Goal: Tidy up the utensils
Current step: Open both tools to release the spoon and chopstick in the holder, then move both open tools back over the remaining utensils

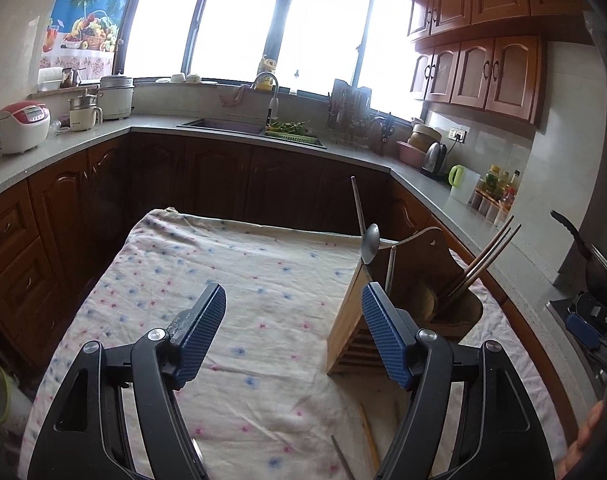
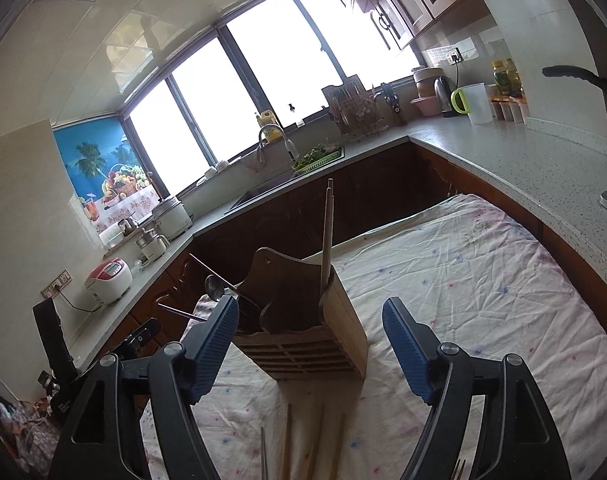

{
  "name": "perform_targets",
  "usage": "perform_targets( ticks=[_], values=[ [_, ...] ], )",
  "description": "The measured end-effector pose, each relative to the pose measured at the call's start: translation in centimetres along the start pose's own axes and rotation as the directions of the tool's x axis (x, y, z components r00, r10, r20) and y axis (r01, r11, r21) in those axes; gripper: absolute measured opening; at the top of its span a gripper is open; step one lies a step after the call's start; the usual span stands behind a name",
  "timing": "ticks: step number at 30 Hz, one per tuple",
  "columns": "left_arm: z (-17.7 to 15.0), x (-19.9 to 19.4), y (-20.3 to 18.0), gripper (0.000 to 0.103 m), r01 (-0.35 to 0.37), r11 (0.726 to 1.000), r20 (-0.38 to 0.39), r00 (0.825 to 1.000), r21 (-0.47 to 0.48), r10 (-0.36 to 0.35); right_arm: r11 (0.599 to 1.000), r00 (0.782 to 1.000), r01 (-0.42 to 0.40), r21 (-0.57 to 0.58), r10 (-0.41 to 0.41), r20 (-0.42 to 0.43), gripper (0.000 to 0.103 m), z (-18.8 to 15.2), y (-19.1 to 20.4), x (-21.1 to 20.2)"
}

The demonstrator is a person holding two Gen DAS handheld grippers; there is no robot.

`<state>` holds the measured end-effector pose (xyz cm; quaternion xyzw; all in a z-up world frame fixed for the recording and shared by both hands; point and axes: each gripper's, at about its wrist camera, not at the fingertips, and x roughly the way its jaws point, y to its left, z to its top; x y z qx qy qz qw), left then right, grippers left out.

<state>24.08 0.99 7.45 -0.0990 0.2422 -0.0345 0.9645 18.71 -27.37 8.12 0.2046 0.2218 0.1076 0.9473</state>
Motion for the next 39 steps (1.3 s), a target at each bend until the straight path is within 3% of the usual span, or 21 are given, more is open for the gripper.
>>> perform_targets(
  ticks=[10, 17, 22, 29, 39],
  values=[
    [-4.0, -4.5, 1.5, 0.082, 0.036, 0.998, -0.069, 0.997, -0.047, -0.039, 1.000, 0.999, 0.005, 0.016, -0.004, -0.033, 0.084, -2.8, -0.1, -2.6],
    [-6.8, -6.3, 1.9, 0.084, 0.048, 0.997, -0.127, 0.990, -0.061, -0.055, 0.998, 0.998, 0.019, -0.058, -0.022, -0.056, 0.090, -5.5, 1.4, -4.0],
    [-8.9, -6.3, 2.0, 0.086, 0.036, 0.998, -0.175, 0.983, -0.059, -0.046, 0.993, 0.996, 0.037, -0.116, -0.046, -0.080, 0.098, -7.8, 1.9, -4.4],
    [-11.2, -5.6, 2.2, 0.087, 0.026, 0.997, -0.253, 0.967, -0.068, -0.042, 0.990, 0.984, 0.056, -0.131, -0.077, -0.163, 0.099, -11.1, 1.4, -3.1],
    [-11.8, -3.8, 1.6, 0.087, 0.027, 0.997, -0.341, 0.939, -0.066, -0.047, 0.988, 0.971, 0.085, -0.129, -0.112, -0.213, 0.099, -12.0, 0.6, -1.8]
  ],
)
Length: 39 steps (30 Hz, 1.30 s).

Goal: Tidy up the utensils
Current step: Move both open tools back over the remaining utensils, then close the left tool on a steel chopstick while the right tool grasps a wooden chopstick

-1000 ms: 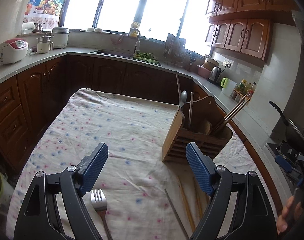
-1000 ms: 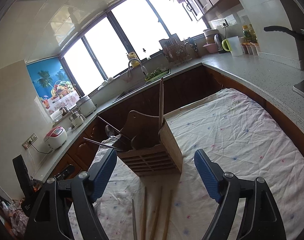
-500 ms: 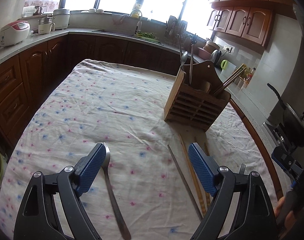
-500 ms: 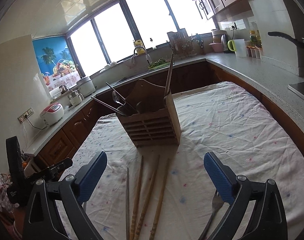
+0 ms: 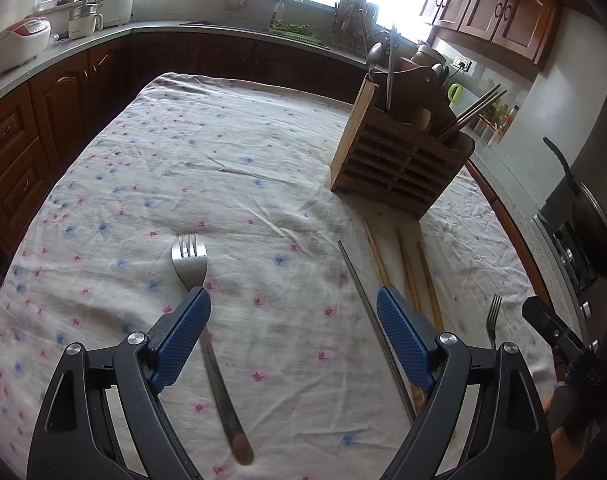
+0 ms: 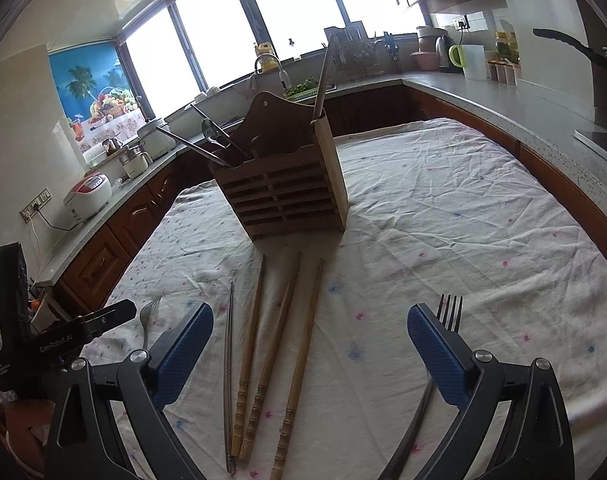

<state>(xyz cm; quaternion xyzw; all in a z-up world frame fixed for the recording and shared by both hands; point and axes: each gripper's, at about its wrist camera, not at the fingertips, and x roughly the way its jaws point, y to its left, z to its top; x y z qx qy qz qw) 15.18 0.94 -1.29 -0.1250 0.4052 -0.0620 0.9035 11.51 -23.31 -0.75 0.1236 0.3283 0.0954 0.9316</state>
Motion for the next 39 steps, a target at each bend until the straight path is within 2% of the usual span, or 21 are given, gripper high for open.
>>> perform_targets(
  ticks=[4, 9, 12, 16, 21, 23, 26, 30, 34, 36, 39],
  values=[
    [0.3, 1.3, -0.3, 0.087, 0.006, 1.000, -0.055, 0.998, 0.008, -0.005, 1.000, 1.000, -0.001, -0.010, 0.001, -0.019, 0.099, 0.2, 0.1, 0.6],
    [0.9, 2.5, -0.9, 0.087, 0.025, 1.000, -0.075, 0.997, 0.008, -0.024, 1.000, 0.998, -0.023, 0.004, 0.023, -0.050, 0.097, 0.6, -0.1, 1.8],
    [1.5, 3.5, -1.5, 0.086, 0.042, 0.999, -0.096, 0.995, 0.025, -0.039, 0.999, 0.996, -0.032, 0.000, 0.032, -0.078, 0.089, 1.1, -0.2, 3.0],
    [2.2, 5.1, -2.4, 0.076, 0.053, 0.997, -0.127, 0.991, 0.047, -0.046, 0.999, 0.991, -0.032, 0.003, 0.032, -0.130, 0.065, 1.7, -0.4, 5.0],
    [2.8, 7.8, -3.2, 0.057, 0.063, 0.996, -0.177, 0.983, 0.069, -0.050, 1.000, 0.985, -0.023, -0.001, 0.022, -0.170, 0.054, 2.3, -0.5, 7.2],
    [3.0, 9.0, -3.5, 0.044, 0.065, 0.995, -0.200, 0.979, 0.076, -0.049, 1.000, 0.982, -0.021, 0.000, 0.021, -0.185, 0.049, 2.4, -0.7, 8.2],
    [3.1, 10.3, -3.9, 0.033, 0.077, 0.994, -0.222, 0.973, 0.082, -0.057, 1.000, 0.978, -0.012, 0.010, 0.014, -0.210, 0.043, 2.6, -1.3, 9.6],
    [3.2, 11.1, -4.4, 0.032, 0.084, 0.991, -0.224, 0.973, 0.106, -0.058, 1.000, 0.972, -0.005, 0.012, 0.007, -0.235, 0.037, 2.8, -1.7, 11.2],
    [2.7, 11.3, -5.6, 0.032, 0.085, 0.970, -0.214, 0.976, 0.227, -0.035, 1.000, 0.966, -0.001, -0.010, -0.001, -0.257, 0.034, 2.9, -1.4, 12.5],
    [2.3, 11.2, -6.1, 0.027, 0.081, 0.946, -0.211, 0.977, 0.313, -0.014, 0.999, 0.963, 0.005, -0.034, -0.014, -0.270, 0.030, 2.9, -1.1, 13.2],
    [2.3, 10.8, -5.5, 0.014, 0.103, 0.922, -0.227, 0.974, 0.373, -0.017, 0.995, 0.961, 0.031, -0.094, -0.055, -0.271, 0.020, 2.8, -0.5, 13.6]
  ],
)
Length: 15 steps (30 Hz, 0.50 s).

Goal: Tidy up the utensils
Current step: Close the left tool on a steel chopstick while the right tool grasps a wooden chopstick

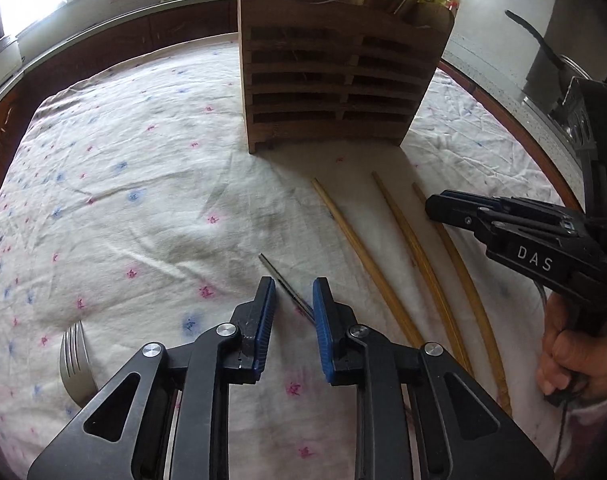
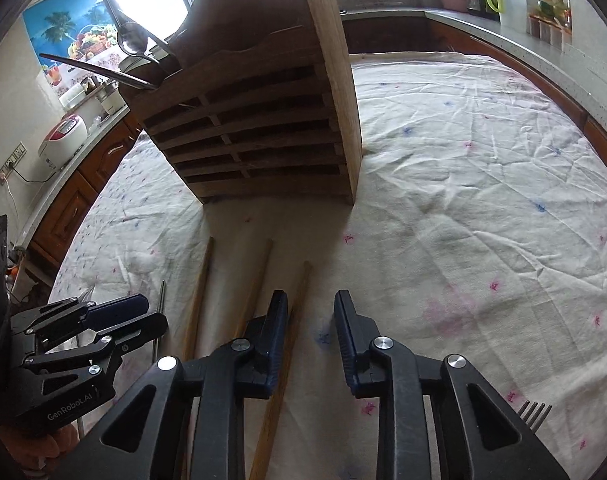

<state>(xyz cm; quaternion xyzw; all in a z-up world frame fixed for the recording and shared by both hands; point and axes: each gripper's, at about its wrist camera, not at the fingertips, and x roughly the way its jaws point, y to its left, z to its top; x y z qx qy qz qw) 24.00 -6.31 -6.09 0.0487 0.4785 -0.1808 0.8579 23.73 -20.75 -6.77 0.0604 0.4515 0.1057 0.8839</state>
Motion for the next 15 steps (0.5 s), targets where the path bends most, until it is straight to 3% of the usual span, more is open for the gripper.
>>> perform_targets(
  ticks=[4, 8, 11, 15],
  values=[
    [-0.4, -0.7, 1.8, 0.012, -0.006, 1.000, -0.019, 1.000, -0.004, 0.006, 1.000, 1.000, -0.009, -0.005, 0.009, -0.013, 0.010, -0.3, -0.4, -0.4],
    [0.1, -0.5, 3.6, 0.014, 0.035, 0.989, -0.047, 0.998, -0.141, -0.041, 0.999, 0.999, -0.033, 0.027, 0.034, -0.021, 0.013, -0.4, -1.0, -0.5],
    [0.7, -0.2, 3.3, 0.019, 0.009, 0.983, -0.055, 0.998, -0.181, -0.019, 1.000, 1.000, -0.017, 0.023, 0.017, -0.019, 0.014, -0.1, -0.8, -0.3],
    [0.9, 0.3, 1.7, 0.019, -0.067, 0.988, -0.030, 0.998, -0.137, 0.063, 1.000, 1.000, -0.004, 0.014, 0.005, -0.020, 0.014, 0.2, -0.1, 0.3]
  ],
)
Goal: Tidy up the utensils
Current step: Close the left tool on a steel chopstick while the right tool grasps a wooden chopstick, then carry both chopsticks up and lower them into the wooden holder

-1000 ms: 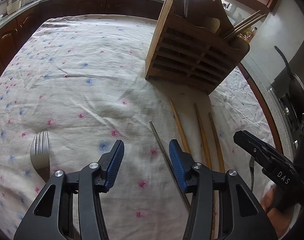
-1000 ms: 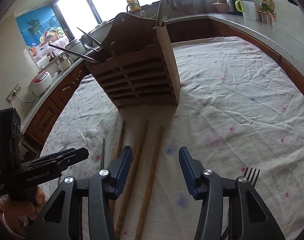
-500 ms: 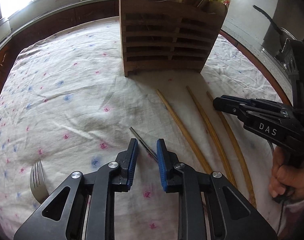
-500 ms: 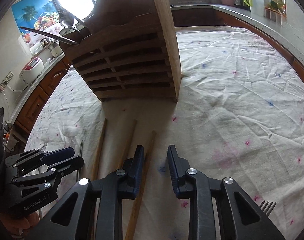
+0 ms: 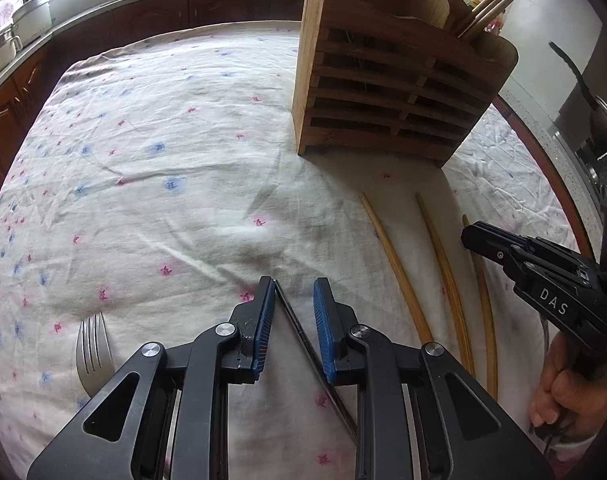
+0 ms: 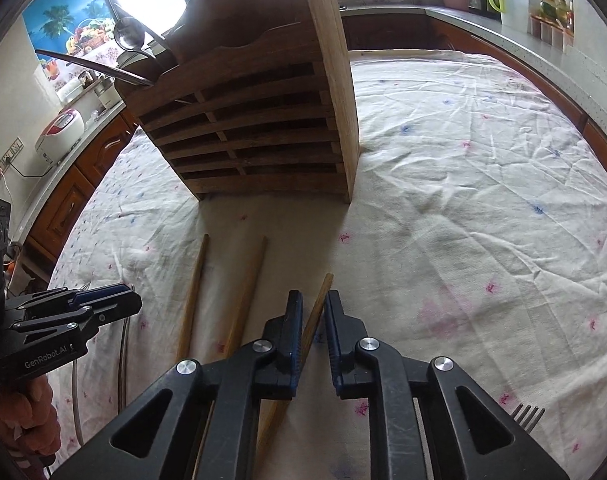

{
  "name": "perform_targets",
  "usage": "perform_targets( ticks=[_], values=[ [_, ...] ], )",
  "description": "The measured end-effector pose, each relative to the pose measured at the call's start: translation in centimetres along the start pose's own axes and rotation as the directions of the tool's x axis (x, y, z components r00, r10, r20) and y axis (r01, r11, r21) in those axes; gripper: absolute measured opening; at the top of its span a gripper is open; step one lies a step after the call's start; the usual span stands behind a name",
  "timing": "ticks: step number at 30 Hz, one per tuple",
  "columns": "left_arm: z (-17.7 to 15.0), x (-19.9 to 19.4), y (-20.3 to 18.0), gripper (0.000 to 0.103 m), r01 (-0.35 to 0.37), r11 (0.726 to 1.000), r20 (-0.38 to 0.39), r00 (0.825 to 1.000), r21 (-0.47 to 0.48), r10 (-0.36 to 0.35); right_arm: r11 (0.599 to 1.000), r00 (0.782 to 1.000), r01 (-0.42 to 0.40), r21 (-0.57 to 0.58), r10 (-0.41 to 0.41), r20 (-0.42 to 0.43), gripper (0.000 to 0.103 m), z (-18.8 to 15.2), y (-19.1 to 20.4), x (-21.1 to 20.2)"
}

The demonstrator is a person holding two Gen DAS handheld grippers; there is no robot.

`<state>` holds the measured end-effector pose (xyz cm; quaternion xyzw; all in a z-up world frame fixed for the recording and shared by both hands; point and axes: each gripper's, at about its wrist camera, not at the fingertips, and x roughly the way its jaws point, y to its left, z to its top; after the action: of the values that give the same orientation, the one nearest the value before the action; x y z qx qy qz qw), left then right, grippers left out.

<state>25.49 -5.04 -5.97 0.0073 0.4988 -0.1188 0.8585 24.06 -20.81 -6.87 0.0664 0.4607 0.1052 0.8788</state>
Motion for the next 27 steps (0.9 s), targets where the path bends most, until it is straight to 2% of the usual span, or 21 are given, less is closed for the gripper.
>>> perform_targets(
  ticks=[4, 7, 12, 15, 16, 19, 22, 27],
  values=[
    [-0.4, 0.1, -1.2, 0.018, -0.048, 0.997, 0.036, 0.998, 0.059, 0.045, 1.000, 1.000, 0.014, -0.024, -0.013, 0.011, 0.015, 0.1, 0.2, 0.2],
    [-0.6, 0.0, -1.5, 0.017, -0.053, 0.993, 0.025, 0.998, 0.103, 0.050, 0.999, 0.999, 0.034, -0.043, -0.033, 0.027, 0.012, -0.1, 0.5, 0.2],
    [-0.4, -0.1, -0.9, 0.019, -0.048, 0.997, 0.000, 0.999, 0.066, 0.049, 1.000, 1.000, 0.013, -0.020, -0.013, 0.021, 0.012, 0.1, 0.5, 0.3],
    [-0.4, 0.2, -1.6, 0.013, -0.056, 0.995, 0.023, 0.998, 0.085, 0.054, 1.000, 1.000, 0.016, -0.019, -0.016, 0.026, 0.012, 0.0, 0.6, 0.3],
    [-0.3, 0.3, -1.7, 0.008, -0.050, 0.995, 0.026, 0.999, 0.081, 0.048, 1.000, 0.999, 0.014, -0.010, -0.014, 0.030, 0.010, 0.0, 0.4, 0.2],
    [-0.4, 0.0, -1.2, 0.004, -0.014, 0.998, 0.020, 1.000, 0.055, 0.013, 0.999, 0.999, -0.025, 0.029, 0.024, 0.033, 0.007, -0.2, -0.3, -0.1],
    [-0.8, -1.3, -0.6, 0.003, -0.002, 0.999, 0.051, 0.999, 0.033, 0.001, 0.998, 0.997, -0.049, 0.040, 0.047, 0.054, 0.006, -0.7, -0.5, -1.6],
    [-1.3, -5.6, 0.9, 0.003, 0.093, 0.995, 0.137, 0.987, -0.030, -0.088, 0.994, 0.989, -0.098, 0.047, 0.091, 0.120, 0.005, -0.9, -0.5, -5.5]
  ],
)
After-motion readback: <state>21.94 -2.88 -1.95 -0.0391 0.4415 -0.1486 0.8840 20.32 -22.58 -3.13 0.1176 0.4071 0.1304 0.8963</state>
